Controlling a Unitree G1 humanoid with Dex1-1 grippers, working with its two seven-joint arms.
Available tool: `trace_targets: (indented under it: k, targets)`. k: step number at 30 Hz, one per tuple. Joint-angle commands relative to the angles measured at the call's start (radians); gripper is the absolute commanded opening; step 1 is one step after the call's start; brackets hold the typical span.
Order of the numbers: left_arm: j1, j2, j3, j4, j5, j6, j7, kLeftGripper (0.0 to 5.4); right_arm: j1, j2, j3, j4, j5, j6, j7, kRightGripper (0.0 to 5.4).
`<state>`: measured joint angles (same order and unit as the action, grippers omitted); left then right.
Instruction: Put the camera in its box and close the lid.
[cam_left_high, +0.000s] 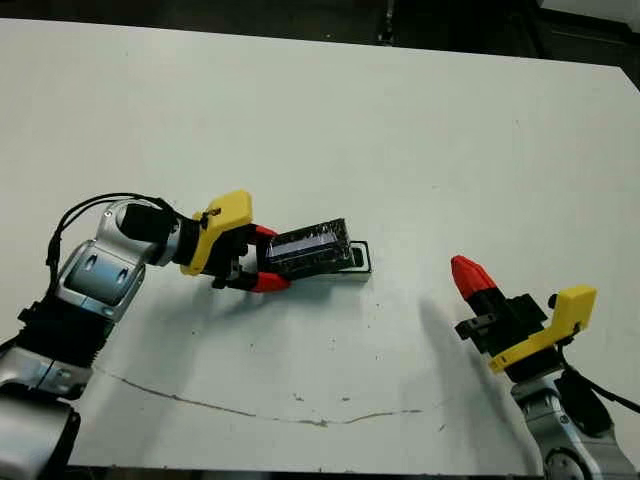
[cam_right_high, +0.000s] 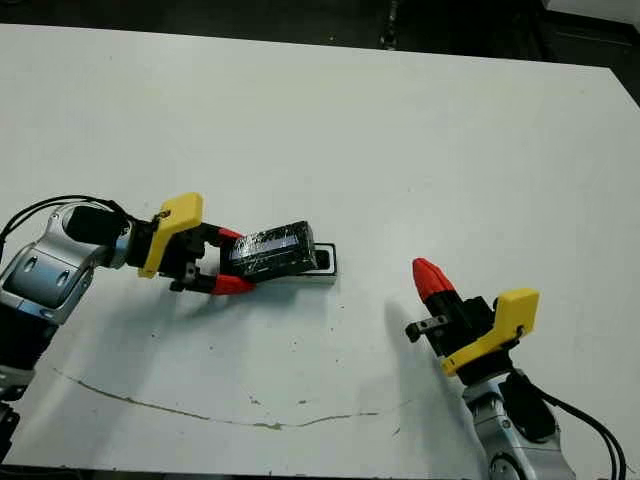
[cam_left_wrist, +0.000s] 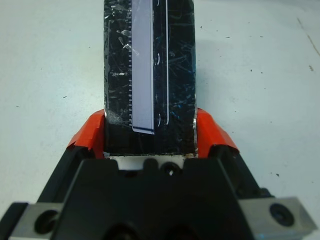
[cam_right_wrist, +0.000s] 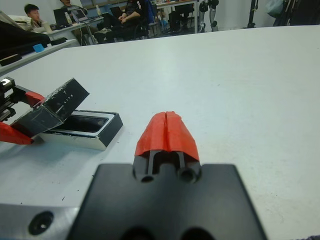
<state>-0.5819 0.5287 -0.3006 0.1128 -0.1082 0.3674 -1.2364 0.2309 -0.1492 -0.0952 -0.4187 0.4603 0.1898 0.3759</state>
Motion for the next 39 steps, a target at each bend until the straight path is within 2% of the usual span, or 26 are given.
trace_targets:
  k: [1, 8, 24, 31, 39]
  targets:
    - [0.008, -0.014, -0.034, -0.053, -0.004, 0.015, 0.005, 3.17, 0.011, -0.01, -0.002, 0.003, -0.006, 0.006, -0.005, 0.0]
    - [-0.016, -0.01, -0.082, -0.071, 0.022, 0.024, 0.012, 3.17, 0.013, -0.012, -0.004, -0.005, 0.002, 0.021, -0.011, 0.0]
    - [-0.202, -0.116, -0.186, 0.242, 0.062, -0.003, -0.122, 3.17, 0.015, -0.008, 0.002, 0.001, 0.0, 0.012, -0.008, 0.0]
    - [-0.244, -0.171, -0.187, 0.328, 0.063, -0.019, -0.159, 3.17, 0.014, -0.01, -0.001, 0.007, 0.002, 0.007, 0.0, 0.0]
    - [-0.247, -0.193, -0.189, 0.323, 0.075, -0.001, -0.163, 3.17, 0.016, -0.008, 0.002, 0.003, -0.002, 0.009, -0.005, 0.0]
